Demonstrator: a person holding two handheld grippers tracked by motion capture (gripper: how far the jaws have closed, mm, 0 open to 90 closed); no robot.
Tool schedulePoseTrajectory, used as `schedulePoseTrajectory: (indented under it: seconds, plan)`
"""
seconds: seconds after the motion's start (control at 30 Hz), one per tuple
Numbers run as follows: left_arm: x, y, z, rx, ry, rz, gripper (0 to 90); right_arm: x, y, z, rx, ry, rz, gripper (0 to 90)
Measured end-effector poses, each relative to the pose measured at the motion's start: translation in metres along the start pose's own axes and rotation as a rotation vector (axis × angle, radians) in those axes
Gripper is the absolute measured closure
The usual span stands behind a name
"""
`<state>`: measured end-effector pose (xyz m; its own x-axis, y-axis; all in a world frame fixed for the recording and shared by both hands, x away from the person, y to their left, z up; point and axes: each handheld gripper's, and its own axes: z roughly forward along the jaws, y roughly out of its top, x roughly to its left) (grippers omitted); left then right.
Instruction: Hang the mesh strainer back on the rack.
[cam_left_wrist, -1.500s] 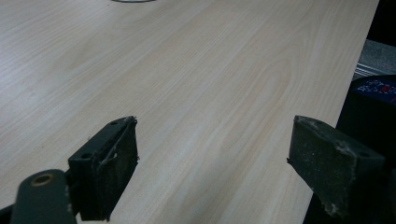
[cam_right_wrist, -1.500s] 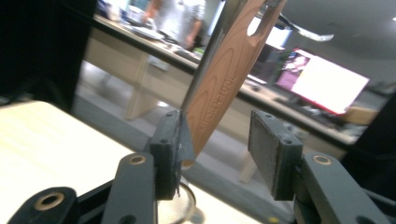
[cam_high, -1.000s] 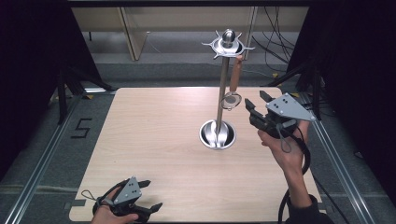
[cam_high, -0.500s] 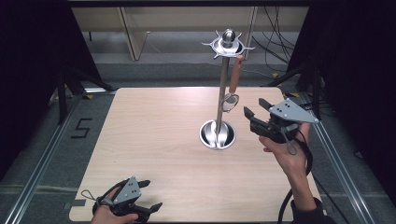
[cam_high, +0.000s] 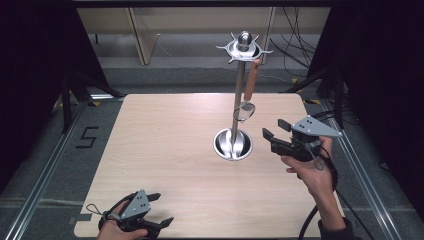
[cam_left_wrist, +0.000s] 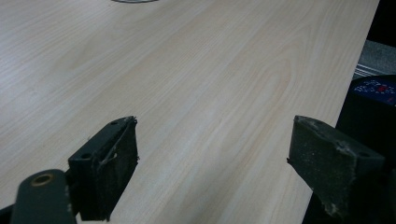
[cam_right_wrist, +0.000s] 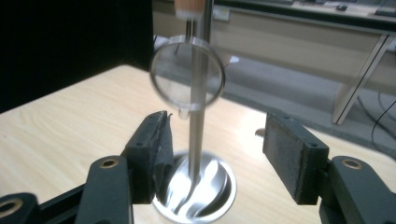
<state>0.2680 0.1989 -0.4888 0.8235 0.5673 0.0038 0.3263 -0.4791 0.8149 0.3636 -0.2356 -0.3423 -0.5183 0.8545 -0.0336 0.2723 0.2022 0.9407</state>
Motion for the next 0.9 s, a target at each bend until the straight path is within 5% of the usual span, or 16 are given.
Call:
schedulePoseTrajectory:
  seconds: [0.67,0.87,0.9]
  plan:
    - [-0.001,0.000,0.001,-0.006,-0.005,0.000,15.2,-0.003,-0.059,0.008,0.151,0.123,0.153,38.1]
    - [0.000,0.000,0.001,-0.003,-0.002,0.007,15.2,0.001,-0.077,0.007,0.196,0.140,0.128,37.6]
    - [-0.002,-0.001,0.002,-0.026,-0.011,-0.017,15.2,0.000,-0.079,0.007,0.199,0.145,0.104,37.5]
